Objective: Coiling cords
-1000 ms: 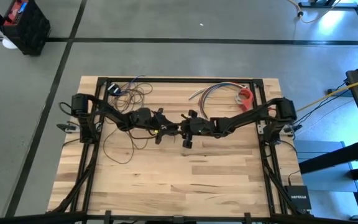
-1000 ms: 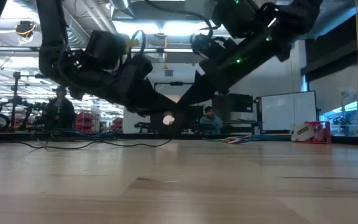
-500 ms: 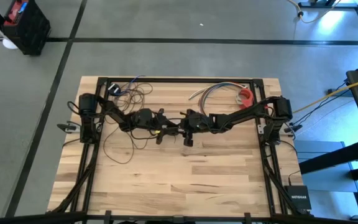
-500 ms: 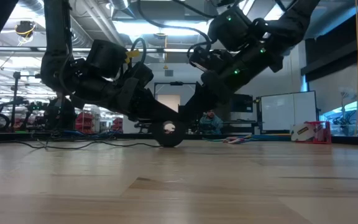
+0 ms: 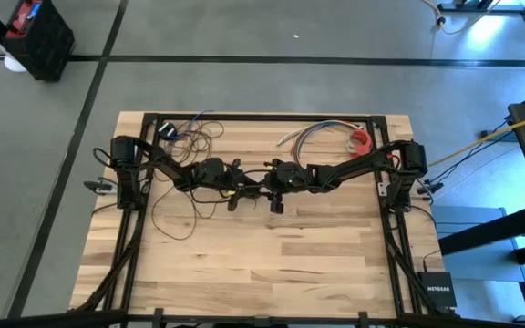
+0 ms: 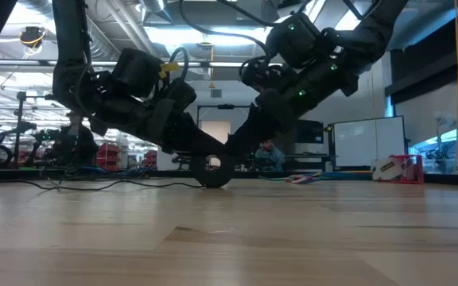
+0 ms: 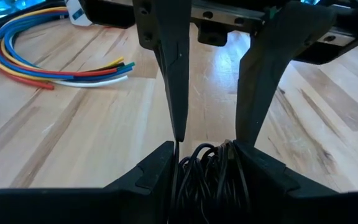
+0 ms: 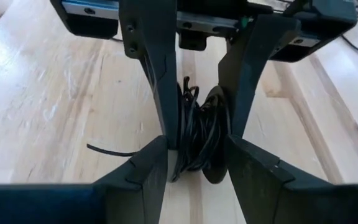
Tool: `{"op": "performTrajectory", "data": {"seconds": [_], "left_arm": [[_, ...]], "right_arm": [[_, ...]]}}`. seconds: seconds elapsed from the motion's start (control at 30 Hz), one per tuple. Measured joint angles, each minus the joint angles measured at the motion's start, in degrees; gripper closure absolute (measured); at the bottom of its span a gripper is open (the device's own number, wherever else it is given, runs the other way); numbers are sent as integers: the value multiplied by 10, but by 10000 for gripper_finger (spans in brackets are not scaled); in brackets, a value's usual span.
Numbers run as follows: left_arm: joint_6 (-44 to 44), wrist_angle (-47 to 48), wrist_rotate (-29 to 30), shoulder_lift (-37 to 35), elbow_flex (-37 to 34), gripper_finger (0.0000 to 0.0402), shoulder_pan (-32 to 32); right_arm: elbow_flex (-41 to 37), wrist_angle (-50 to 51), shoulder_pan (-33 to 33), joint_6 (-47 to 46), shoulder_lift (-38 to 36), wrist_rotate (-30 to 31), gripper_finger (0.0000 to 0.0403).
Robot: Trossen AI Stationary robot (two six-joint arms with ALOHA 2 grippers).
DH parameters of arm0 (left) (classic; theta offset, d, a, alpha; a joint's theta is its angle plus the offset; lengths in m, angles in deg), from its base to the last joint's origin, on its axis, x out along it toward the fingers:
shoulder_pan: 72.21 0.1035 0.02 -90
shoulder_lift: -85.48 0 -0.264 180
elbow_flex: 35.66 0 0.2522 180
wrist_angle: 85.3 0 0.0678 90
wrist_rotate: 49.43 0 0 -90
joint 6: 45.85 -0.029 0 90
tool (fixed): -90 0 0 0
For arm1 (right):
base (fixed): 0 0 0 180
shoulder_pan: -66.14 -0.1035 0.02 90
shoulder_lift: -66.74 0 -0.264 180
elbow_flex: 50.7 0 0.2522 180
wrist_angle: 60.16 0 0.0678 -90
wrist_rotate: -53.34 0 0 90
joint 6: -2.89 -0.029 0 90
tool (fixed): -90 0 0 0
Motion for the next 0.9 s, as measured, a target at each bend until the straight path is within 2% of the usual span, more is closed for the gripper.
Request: {"op": "performTrajectory", "data": {"seconds": [0.23,0.3,0.47,0.6,0.9], "left_arm": [[-1,-4,0,1,0,265,-1],[-1,-4,0,2,0,265,-1],[-2,-3,0,2,-1,265,-2],[-2,-3,0,2,-1,265,-2],[1,-5,0,3,-1,265,-2]], "right_arm": [[1,12,-1,-25,0,6,231],[1,19,0,-28,-4,-1,217],[1,78,5,-27,-32,28,158],[1,76,17,-29,-28,-27,129],[0,-8,15,-31,43,-67,149]]}}
